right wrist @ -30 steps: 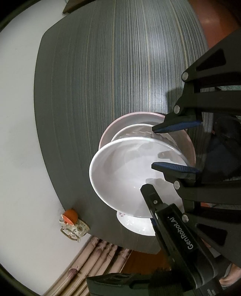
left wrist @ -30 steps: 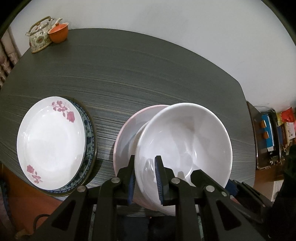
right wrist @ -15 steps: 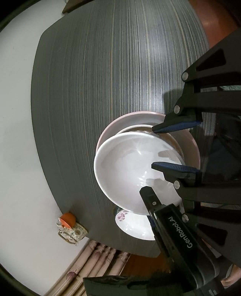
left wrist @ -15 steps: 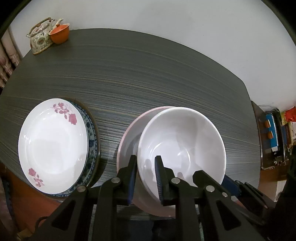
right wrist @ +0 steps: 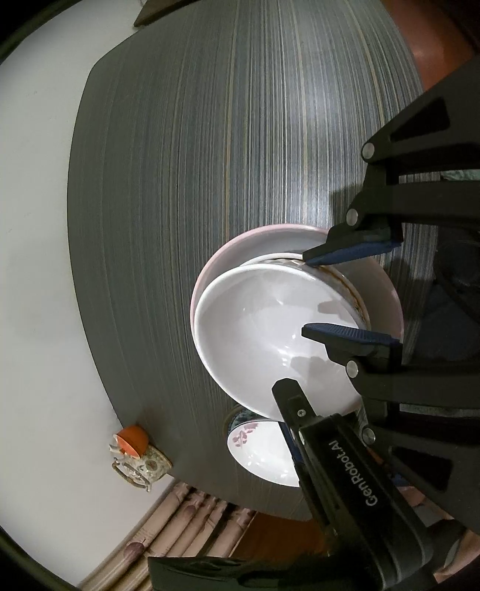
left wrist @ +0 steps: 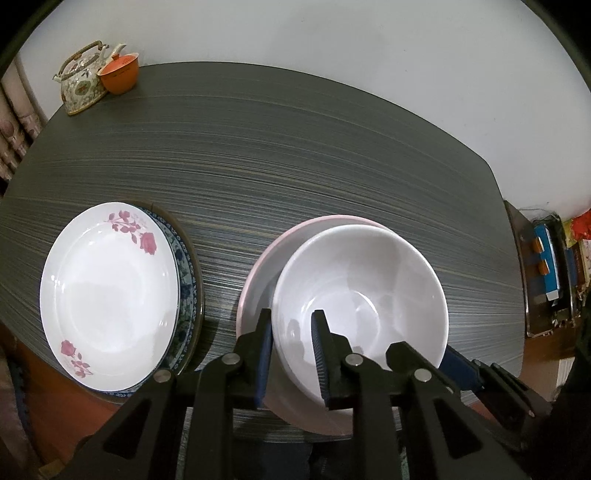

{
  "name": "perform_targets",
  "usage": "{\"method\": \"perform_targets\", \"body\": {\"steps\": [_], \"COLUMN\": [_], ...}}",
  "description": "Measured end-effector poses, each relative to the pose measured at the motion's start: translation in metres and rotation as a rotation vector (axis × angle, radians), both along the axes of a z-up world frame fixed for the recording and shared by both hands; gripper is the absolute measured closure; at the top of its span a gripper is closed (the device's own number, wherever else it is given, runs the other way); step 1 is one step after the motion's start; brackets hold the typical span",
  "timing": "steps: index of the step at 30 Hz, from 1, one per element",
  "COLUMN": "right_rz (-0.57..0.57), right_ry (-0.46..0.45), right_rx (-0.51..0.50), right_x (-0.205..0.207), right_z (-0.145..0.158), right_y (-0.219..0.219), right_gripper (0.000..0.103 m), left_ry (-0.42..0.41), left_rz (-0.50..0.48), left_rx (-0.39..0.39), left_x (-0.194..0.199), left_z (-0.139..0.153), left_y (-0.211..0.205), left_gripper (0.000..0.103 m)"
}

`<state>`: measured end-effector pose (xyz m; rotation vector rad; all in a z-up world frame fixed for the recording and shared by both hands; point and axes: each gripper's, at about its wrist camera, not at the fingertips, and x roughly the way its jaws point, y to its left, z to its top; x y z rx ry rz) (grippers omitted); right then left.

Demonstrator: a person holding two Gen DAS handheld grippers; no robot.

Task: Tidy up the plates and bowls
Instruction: 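Lower the Rabbit bowl into the white bowl and open both grippers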

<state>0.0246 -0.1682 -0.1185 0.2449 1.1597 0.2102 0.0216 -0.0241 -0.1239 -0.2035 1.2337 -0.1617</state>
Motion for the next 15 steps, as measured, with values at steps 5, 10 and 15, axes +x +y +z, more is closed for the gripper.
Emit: {"method": "perform_targets", "body": {"steps": [5, 10, 15], "right_rz": [-0.007, 0.007, 0.015], "right_ry": [-0.01, -0.054, -0.119], "right_rx": [0.011, 0.009, -0.019], "right_x": [-0.004, -0.009, -0.016], "right_z": [0.0, 0.004, 0.012], "right_y": [-0.006, -0.008, -0.01], "right_gripper": [0.058, 0.051, 0.042], "left_ry": [-0.024, -0.047, -0.086], "left_rz": [0.01, 0.015, 0.019], "left_rx": [-0.008, -0.026, -0.026], "left_x": [-0.002, -0.005, -0.008], "left_z": [0.002, 0.003, 0.007], "left_y": [0.005, 0.007, 0.011], "left_gripper": [0.067, 0.066, 0.058]}}
